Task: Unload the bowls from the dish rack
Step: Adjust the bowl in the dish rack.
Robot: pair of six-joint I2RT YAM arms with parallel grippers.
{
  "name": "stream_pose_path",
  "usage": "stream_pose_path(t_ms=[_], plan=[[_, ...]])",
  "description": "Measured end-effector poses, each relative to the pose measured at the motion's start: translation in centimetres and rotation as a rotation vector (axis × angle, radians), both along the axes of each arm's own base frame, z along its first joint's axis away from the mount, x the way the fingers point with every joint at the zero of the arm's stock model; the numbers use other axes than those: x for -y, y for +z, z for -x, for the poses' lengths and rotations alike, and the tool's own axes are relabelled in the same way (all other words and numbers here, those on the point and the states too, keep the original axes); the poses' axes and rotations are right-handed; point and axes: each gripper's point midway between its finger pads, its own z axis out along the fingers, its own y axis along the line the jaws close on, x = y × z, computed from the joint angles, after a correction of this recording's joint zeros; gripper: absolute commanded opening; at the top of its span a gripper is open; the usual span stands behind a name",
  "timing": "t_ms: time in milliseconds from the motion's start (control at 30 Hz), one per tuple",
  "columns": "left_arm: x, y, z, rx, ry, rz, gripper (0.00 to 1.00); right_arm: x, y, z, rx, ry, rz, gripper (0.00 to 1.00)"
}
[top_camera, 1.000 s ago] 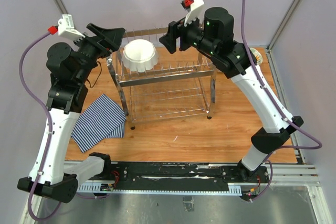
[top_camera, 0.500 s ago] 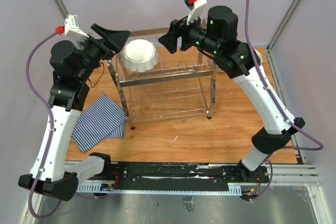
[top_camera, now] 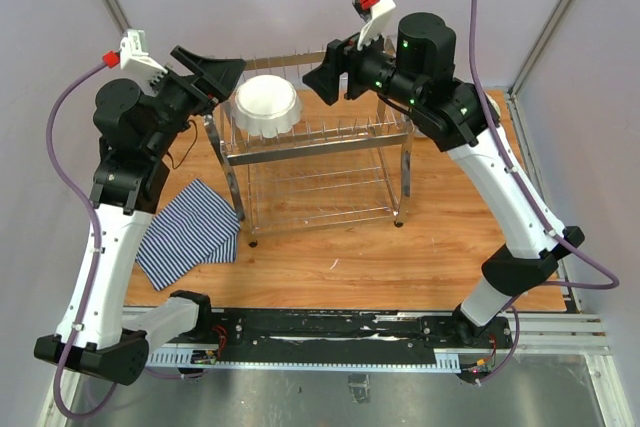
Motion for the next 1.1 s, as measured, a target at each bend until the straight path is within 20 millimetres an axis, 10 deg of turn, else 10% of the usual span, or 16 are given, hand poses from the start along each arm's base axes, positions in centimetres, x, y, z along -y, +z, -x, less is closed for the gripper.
stream_pose_path(t_ms=[433, 1100], plan=[[-4.1, 4.4, 4.5, 0.148, 0.177, 0.043, 0.85, -0.5, -0.8, 0.0, -0.021, 0.023, 0.015, 0.71], [-7.4, -3.1, 3.5, -0.082, 0.351, 0.121, 0.90, -1.4, -1.9, -0.6, -0.042, 0.041, 0.032, 0.72]])
